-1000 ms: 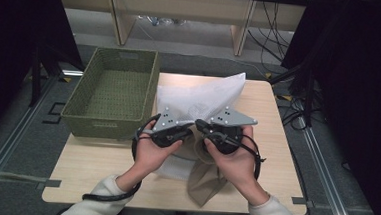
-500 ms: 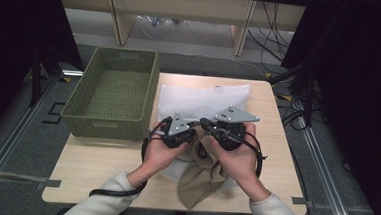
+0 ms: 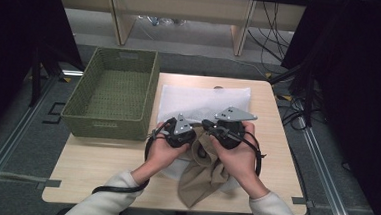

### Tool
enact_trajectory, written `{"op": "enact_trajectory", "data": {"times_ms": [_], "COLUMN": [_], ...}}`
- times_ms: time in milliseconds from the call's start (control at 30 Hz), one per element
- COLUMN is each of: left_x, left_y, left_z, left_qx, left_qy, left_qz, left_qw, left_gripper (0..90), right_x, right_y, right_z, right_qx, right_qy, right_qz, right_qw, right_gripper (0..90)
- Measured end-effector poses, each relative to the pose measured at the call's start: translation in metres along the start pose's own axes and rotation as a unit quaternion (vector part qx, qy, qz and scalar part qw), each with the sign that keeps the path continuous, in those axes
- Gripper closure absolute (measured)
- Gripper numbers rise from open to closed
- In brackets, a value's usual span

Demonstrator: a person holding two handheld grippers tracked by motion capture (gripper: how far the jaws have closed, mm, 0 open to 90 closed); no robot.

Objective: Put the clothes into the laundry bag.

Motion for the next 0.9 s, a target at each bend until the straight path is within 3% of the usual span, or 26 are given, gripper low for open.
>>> {"op": "enact_trajectory", "data": {"times_ms": [33,67,100,133,400,433,500,900], "left_x": [-0.001,0.000,-0.001,-0.004,-0.006,-0.008,-0.008,-0.010], "left_y": [0.000,-0.003,-0.003,0.000,0.002,0.003,0.003,-0.017], "left_z": [-0.001,-0.005,-0.007,-0.008,-0.038,-0.041,-0.048,-0.073], "left_qx": [-0.011,0.005,0.001,-0.013,-0.023,-0.031,-0.035,-0.033], "left_qy": [0.002,-0.003,-0.005,-0.005,-0.011,-0.010,-0.010,-0.010], "left_qz": [-0.014,0.007,0.004,-0.019,0.007,0.000,0.006,0.013], "left_qw": [0.9998,1.0000,1.0000,0.9997,0.9997,0.9995,0.9993,0.9993], "left_gripper": [73.7,72.0,69.8,66.7,53.6,53.2,53.1,55.6], "right_x": [-0.002,-0.002,0.000,0.000,0.000,0.001,0.000,0.002], "right_y": [-0.001,-0.001,-0.001,-0.001,0.000,0.000,0.000,-0.001], "right_z": [0.000,0.000,0.001,0.001,0.000,0.000,0.000,0.001], "right_qx": [0.002,0.000,0.001,0.001,-0.001,-0.001,0.000,0.006], "right_qy": [-0.003,-0.004,0.001,0.001,0.001,0.002,0.002,0.003], "right_qz": [-0.002,-0.002,0.003,0.004,-0.001,-0.001,-0.005,0.002], "right_qw": [1.0000,1.0000,1.0000,1.0000,1.0000,1.0000,1.0000,1.0000], "right_gripper": [89.2,89.2,89.2,89.2,89.2,89.2,89.2,89.2]}}
Point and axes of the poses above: each handheld gripper's, and its own axes: z roughly forward along the jaws, y roughly out of its top, x roughly to its left, the point moved 10 cm from there along z, roughly forward along the jaws, and after that the axes turned 5 degrees about y, right-handed, at the moved point
